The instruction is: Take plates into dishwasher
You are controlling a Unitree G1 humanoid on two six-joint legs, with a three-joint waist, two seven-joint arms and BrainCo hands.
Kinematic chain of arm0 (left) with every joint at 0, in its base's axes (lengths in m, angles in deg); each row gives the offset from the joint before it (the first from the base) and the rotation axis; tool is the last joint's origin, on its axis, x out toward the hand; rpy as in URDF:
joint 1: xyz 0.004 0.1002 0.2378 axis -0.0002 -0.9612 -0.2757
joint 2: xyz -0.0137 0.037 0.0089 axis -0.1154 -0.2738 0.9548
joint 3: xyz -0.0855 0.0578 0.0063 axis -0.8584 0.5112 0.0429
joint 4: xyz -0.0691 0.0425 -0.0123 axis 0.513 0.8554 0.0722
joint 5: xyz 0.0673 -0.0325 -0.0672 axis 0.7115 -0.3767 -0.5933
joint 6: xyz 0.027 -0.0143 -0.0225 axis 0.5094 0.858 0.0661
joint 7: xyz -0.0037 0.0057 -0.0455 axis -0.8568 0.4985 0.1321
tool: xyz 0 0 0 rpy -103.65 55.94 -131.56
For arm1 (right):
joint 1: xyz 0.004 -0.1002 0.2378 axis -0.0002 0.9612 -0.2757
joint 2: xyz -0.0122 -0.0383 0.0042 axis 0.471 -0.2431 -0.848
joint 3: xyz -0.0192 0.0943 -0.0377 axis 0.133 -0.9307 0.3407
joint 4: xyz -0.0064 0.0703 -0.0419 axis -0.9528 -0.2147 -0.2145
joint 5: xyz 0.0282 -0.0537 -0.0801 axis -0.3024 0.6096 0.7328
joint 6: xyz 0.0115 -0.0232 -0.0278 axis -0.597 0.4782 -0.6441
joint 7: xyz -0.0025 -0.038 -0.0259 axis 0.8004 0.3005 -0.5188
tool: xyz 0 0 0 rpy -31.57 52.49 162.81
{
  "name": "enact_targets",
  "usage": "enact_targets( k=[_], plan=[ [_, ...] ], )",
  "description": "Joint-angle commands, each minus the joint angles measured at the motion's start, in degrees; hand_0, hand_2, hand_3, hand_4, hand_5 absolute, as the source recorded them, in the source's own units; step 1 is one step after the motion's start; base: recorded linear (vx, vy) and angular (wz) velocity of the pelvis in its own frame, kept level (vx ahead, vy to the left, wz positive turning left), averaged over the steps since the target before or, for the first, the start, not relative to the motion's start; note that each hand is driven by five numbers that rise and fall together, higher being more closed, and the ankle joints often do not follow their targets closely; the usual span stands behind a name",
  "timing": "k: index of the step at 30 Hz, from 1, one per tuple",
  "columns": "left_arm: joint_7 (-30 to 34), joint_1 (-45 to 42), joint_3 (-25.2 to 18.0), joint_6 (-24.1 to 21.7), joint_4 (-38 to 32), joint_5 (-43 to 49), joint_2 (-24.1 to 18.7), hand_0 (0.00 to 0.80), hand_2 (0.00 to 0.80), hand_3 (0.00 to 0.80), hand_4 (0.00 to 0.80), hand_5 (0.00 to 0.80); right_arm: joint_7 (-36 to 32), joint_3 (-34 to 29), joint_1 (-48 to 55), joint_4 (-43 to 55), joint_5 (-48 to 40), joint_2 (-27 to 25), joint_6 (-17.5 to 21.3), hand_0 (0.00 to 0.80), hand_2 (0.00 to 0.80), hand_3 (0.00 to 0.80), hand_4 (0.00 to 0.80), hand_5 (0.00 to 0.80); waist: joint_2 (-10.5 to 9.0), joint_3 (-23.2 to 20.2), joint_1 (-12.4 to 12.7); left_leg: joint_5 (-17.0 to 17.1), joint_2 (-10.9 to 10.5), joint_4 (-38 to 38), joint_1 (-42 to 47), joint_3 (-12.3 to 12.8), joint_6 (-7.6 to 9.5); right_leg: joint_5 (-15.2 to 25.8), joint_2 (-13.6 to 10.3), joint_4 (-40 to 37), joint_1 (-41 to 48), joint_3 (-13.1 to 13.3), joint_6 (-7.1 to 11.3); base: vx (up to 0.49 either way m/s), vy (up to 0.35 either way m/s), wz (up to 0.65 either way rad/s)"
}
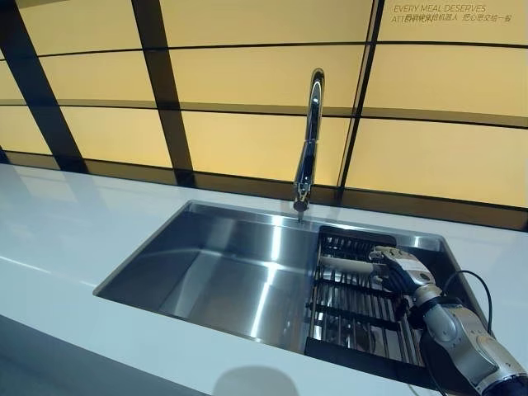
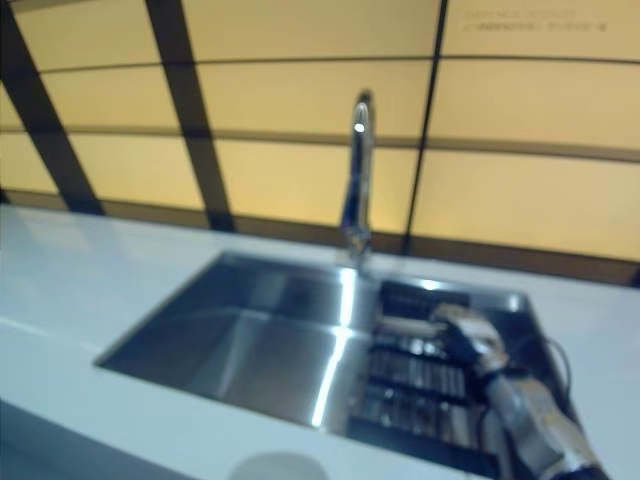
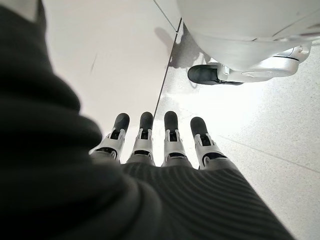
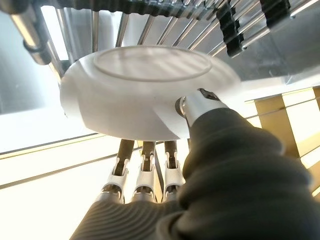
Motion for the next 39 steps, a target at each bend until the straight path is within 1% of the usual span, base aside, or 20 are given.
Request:
enact_targets(
  k=[1, 8, 15, 20, 25, 31, 34, 39],
  plan=[
    [-0.6, 2.2, -0.5, -1.7, 3.8, 0.1, -1.5, 0.000, 0.000, 0.000, 0.000, 0.000, 2.5, -3.9, -1.8, 6.5, -2.3, -1.9, 2.3, 0.800, 0.800, 0.800, 0.800, 0.800, -4.53, -2.3, 0.2, -2.3, -1.4, -0.2, 1.1, 3.4, 3.58, 0.1, -1.6, 0.4, 0.2, 1.8, 1.01, 0.000, 0.000, 0.00],
    [-0.3, 1.8, -1.2, -1.8, 4.1, 0.2, -1.8, 0.000, 0.000, 0.000, 0.000, 0.000, 1.8, -6.6, -1.1, 9.1, -3.4, -3.9, 1.9, 0.800, 0.800, 0.800, 0.800, 0.800, -4.78, -2.4, -0.2, -2.5, -1.5, -0.2, 1.2, 3.6, 3.67, 0.1, -1.8, 0.5, 0.2, 2.0, 1.14, 0.000, 0.000, 0.00],
    [-0.1, 1.8, -1.5, -1.7, 4.0, 0.3, -2.0, 0.000, 0.000, 0.000, 0.000, 0.000, 0.2, -7.2, -1.5, 10.1, -4.1, -5.2, 2.0, 0.800, 0.800, 0.800, 0.800, 0.800, -4.98, -2.7, -0.5, -2.8, -1.8, -0.2, 1.4, 3.9, 3.79, 0.2, -2.0, 0.4, 0.2, 2.4, 1.38, 0.000, 0.000, 0.00],
    [-0.2, 2.1, -1.4, -1.4, 3.9, 0.1, -1.9, 0.000, 0.000, 0.000, 0.000, 0.000, -1.4, -6.1, -1.4, 9.9, -4.3, -5.0, 1.9, 0.800, 0.800, 0.800, 0.800, 0.800, -5.20, -2.9, -0.5, -2.9, -1.9, -0.2, 1.4, 3.9, 3.89, 0.3, -2.0, 0.4, 0.1, 2.7, 1.45, 0.005, 0.008, -0.02],
    [-0.4, 1.8, -1.3, -1.7, 4.4, 0.2, -1.8, 0.000, 0.000, 0.000, 0.000, 0.000, -1.9, -5.9, -0.9, 9.1, -4.3, -4.9, 2.8, 0.800, 0.800, 0.800, 0.800, 0.800, -5.49, -3.0, -0.5, -2.9, -1.8, -0.2, 1.4, 4.1, 3.86, 0.5, -2.1, 0.2, 0.1, 2.6, 1.57, 0.010, 0.003, -0.04],
    [-0.1, 1.8, -1.5, -1.9, 4.7, 0.2, -1.8, 0.000, 0.000, 0.000, 0.000, 0.000, -3.3, -5.1, -1.0, 9.3, -4.2, -4.7, 3.0, 0.800, 0.800, 0.800, 0.800, 0.800, -5.57, -2.9, -0.5, -2.8, -1.8, -0.2, 1.3, 4.2, 3.89, 0.6, -1.9, 0.2, -0.2, 2.8, 1.58, 0.000, 0.000, 0.00],
    [-0.2, 1.8, -1.5, -2.0, 4.6, 0.2, -1.7, 0.000, 0.000, 0.000, 0.000, 0.000, -3.4, -4.7, -0.9, 9.4, -4.0, -4.4, 3.1, 0.800, 0.800, 0.800, 0.800, 0.800, -5.61, -2.8, -0.4, -2.8, -1.7, -0.2, 1.3, 4.2, 3.89, 0.7, -1.9, 0.2, -0.2, 2.9, 1.56, 0.000, 0.000, 0.00],
    [-0.3, 1.7, -1.4, -1.8, 4.5, 0.3, -1.7, 0.000, 0.000, 0.000, 0.000, 0.000, -1.3, -5.2, -1.3, 9.5, -5.2, -4.3, 2.9, 0.800, 0.800, 0.800, 0.800, 0.800, -5.67, -2.6, -0.4, -2.7, -1.6, -0.2, 1.2, 4.2, 3.87, 0.8, -1.8, 0.2, -0.3, 2.9, 1.57, 0.000, 0.000, 0.00]
  ],
)
